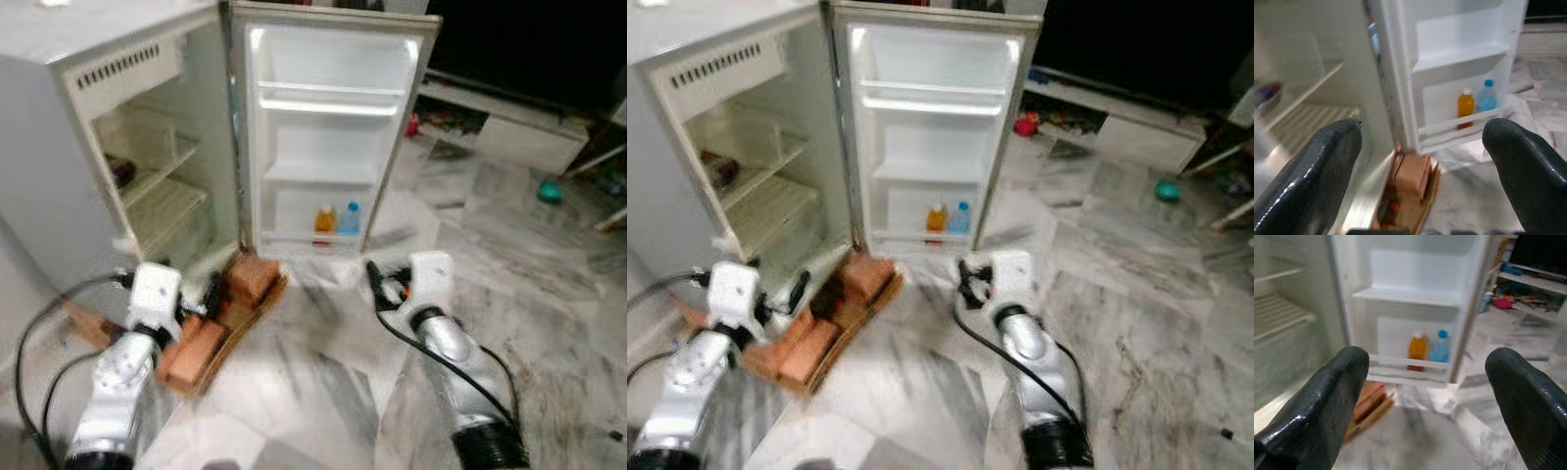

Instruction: Restocking fridge

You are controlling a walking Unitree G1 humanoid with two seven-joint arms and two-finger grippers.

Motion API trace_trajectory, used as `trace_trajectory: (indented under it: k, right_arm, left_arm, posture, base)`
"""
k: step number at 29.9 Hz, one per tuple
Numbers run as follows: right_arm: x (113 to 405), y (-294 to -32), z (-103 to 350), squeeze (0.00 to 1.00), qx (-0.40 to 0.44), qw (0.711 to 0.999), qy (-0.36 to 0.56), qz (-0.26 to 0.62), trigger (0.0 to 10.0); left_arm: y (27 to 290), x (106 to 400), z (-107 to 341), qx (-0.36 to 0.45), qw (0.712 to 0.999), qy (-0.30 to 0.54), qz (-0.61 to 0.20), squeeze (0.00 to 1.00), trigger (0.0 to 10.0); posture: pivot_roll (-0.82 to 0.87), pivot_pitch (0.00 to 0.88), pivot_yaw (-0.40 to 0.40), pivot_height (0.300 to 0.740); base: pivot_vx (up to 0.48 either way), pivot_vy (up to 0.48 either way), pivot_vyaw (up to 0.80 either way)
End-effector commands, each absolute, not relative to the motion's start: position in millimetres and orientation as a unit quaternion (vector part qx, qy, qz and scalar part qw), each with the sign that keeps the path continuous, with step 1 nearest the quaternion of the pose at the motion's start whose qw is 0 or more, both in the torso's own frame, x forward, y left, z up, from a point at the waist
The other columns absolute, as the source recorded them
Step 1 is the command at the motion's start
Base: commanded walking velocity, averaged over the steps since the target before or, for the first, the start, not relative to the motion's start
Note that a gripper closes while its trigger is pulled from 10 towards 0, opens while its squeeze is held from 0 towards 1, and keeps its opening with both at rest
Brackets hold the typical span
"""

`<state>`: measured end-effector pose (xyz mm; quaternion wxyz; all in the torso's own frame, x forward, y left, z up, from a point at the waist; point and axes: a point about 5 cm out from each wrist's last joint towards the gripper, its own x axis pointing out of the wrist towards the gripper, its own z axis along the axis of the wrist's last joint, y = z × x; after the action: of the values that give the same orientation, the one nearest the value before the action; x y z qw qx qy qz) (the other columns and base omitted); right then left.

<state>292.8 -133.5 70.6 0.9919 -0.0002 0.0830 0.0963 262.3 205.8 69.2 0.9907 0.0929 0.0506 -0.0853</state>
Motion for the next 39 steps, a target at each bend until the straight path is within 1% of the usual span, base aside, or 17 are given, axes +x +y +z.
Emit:
trace_trajectory:
  k: [1,3,7,10,17,26,39]
  right_arm:
    - [292.4,-148.1,71.6,0.00,0.001,0.994,0.082,0.079,10.0]
    - [293.0,-149.1,76.4,0.00,0.037,0.994,0.063,0.077,10.0]
    - [297.2,-150.7,82.1,0.00,0.039,0.995,0.051,0.076,10.0]
    - [298.7,-150.7,82.0,0.00,0.055,0.994,0.053,0.073,10.0]
    - [298.5,-151.8,82.8,0.00,0.047,0.995,0.049,0.073,10.0]
    - [299.6,-151.7,81.7,0.00,0.042,0.996,0.048,0.069,10.0]
    - [303.4,-150.0,86.2,0.00,0.045,0.996,0.035,0.070,10.0]
  left_arm:
    - [197.0,265.8,72.9,0.093,0.990,0.043,-0.097,0.00,10.0]
    - [196.6,266.0,72.6,0.094,0.990,0.043,-0.097,0.00,10.0]
    - [196.2,268.3,73.5,0.094,0.990,0.041,-0.094,0.00,10.0]
    - [196.3,268.7,73.7,0.097,0.990,0.041,-0.093,0.00,10.0]
    - [193.7,265.6,74.6,0.091,0.989,0.036,-0.109,0.00,10.0]
    - [185.6,264.0,70.4,0.092,0.987,0.039,-0.125,0.00,10.0]
    - [192.8,270.4,75.9,0.107,0.986,0.035,-0.125,0.00,10.0]
  posture:
    - [0.06,0.000,-0.085,0.740]
    - [0.06,0.000,-0.086,0.740]
    - [0.06,0.000,-0.089,0.740]
    - [0.06,0.000,-0.090,0.740]
    - [0.05,0.000,-0.091,0.740]
    - [0.05,0.000,-0.091,0.740]
    - [0.05,0.000,-0.082,0.740]
  base:
    - [0.480,0.000,0.00]
    - [0.480,0.000,0.00]
    - [0.480,0.000,0.00]
    - [0.480,0.000,-0.80]
    - [0.456,0.000,-0.80]
    - [0.328,-0.343,-0.80]
    - [0.331,-0.342,-0.80]
